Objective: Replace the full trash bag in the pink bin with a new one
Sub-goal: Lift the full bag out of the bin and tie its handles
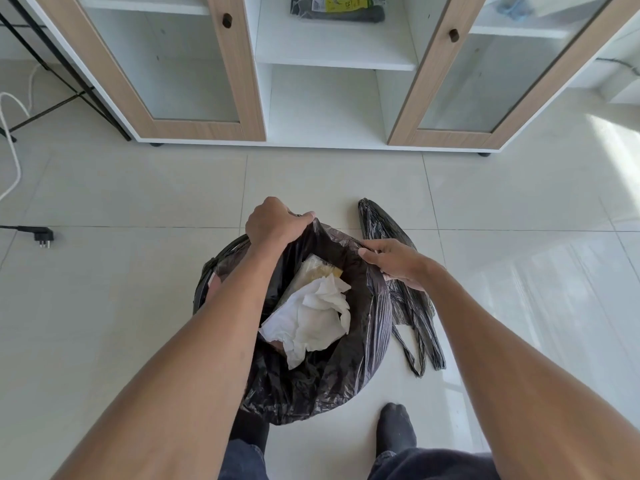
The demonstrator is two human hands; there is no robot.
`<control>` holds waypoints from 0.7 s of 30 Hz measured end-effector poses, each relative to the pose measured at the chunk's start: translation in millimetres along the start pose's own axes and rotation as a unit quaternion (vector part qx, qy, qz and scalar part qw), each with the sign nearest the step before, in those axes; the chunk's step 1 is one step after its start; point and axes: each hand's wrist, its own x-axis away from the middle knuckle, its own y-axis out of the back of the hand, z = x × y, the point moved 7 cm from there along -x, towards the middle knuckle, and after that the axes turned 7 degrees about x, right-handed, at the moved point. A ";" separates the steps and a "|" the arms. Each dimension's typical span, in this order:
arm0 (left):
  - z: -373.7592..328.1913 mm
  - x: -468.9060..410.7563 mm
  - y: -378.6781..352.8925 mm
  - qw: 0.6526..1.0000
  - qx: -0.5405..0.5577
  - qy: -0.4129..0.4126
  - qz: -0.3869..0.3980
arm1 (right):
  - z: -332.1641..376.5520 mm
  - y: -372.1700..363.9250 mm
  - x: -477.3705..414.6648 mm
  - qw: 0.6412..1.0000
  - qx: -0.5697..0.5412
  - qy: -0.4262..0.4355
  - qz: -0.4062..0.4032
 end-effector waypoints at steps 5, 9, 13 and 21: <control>3.5 -9.2 -1.4 0.999 -0.012 -0.020 0.040 | -0.7 0.3 -5.8 0.999 0.042 -0.002 0.013; 3.1 -7.5 2.3 0.998 -0.022 -0.041 0.034 | 1.0 3.7 -10.1 0.999 0.051 -0.001 0.013; 9.2 -11.9 2.6 0.997 -0.055 0.015 0.047 | 3.7 2.8 -11.4 0.997 0.073 0.006 0.032; 30.2 -26.7 -3.0 0.978 -0.024 0.148 0.148 | 8.8 5.5 -5.8 0.991 0.127 0.023 0.025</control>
